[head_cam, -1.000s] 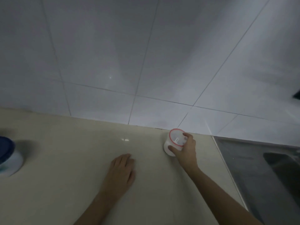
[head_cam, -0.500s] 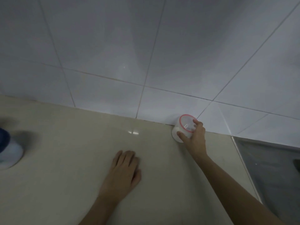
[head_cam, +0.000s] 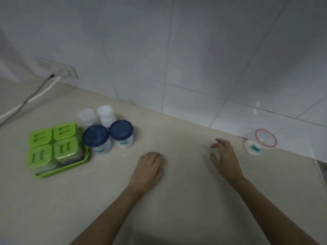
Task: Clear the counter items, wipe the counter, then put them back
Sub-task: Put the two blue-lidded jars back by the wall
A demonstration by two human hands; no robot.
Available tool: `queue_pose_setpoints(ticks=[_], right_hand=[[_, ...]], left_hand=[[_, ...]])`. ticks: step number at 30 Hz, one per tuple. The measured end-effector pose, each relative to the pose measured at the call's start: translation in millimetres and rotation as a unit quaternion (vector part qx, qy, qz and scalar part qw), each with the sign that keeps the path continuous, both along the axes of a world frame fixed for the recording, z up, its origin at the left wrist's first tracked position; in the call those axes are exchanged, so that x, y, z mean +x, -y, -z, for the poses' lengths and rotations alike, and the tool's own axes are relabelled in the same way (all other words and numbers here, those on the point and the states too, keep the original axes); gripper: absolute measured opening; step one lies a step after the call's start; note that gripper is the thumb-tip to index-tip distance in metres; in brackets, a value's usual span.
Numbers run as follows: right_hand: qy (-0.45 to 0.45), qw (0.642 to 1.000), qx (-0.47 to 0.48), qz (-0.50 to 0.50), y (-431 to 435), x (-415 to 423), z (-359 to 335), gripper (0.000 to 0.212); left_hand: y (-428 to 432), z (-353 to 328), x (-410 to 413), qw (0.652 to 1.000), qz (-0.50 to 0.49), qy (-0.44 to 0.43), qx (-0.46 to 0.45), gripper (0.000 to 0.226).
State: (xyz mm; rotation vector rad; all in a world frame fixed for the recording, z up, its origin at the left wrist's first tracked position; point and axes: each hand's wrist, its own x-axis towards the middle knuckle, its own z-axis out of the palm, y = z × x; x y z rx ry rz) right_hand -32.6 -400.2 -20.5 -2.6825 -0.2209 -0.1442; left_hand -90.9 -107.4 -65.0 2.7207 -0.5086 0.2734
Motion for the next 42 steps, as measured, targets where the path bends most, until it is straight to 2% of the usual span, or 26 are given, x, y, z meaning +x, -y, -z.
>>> queue_pose_setpoints(ticks=[4, 6, 10, 13, 15, 20, 25, 30, 37, 42], right_hand=[[-0.031, 0.99, 0.031, -0.133, -109.3, 13.9, 0.5, 0.03], [-0.034, 0.986, 0.058, -0.155, -163.5, 24.2, -5.5, 0.039], [-0.074, 0.975, 0.112, -0.178, -263.0, 35.3, -19.3, 0.066], [-0.093, 0.974, 0.05, -0.2, -305.0, 38.0, -13.7, 0.078], [-0.089, 0.979, 0.006, -0.184, -317.0, 40.2, -7.9, 0.075], [-0.062, 0.989, -0.017, -0.134, -327.4, 47.7, -8.5, 0.065], [-0.044, 0.99, 0.001, -0.13, -307.4, 40.2, -7.0, 0.065], [-0.044, 0.995, 0.064, -0.065, -233.8, 28.6, -6.5, 0.068], [-0.055, 0.997, 0.017, 0.047, -88.3, 9.6, -20.9, 0.069], [-0.08, 0.988, 0.046, 0.12, 4.7, 1.0, -22.2, 0.068]], left_hand=[[-90.6, -32.4, -2.0, 0.993, -0.079, 0.076, 0.053, 0.02], [-126.0, -49.6, 3.5, 0.982, -0.149, 0.099, 0.057, 0.023], [-181.3, -70.6, 18.9, 0.96, -0.28, 0.022, 0.014, 0.049], [-200.3, -65.5, 24.2, 0.957, -0.287, -0.041, 0.001, 0.067], [-203.0, -61.3, 25.2, 0.952, -0.3, -0.058, -0.012, 0.073], [-210.9, -52.0, 32.0, 0.954, -0.297, -0.032, -0.013, 0.066], [-208.2, -44.4, 27.6, 0.962, -0.268, -0.024, -0.035, 0.064], [-167.1, -48.2, 23.1, 0.976, -0.205, 0.007, -0.07, 0.07], [-51.0, -45.2, 41.6, 0.982, -0.103, -0.095, -0.124, 0.075], [50.2, -46.9, 62.1, 0.98, -0.027, -0.128, -0.153, 0.075]])
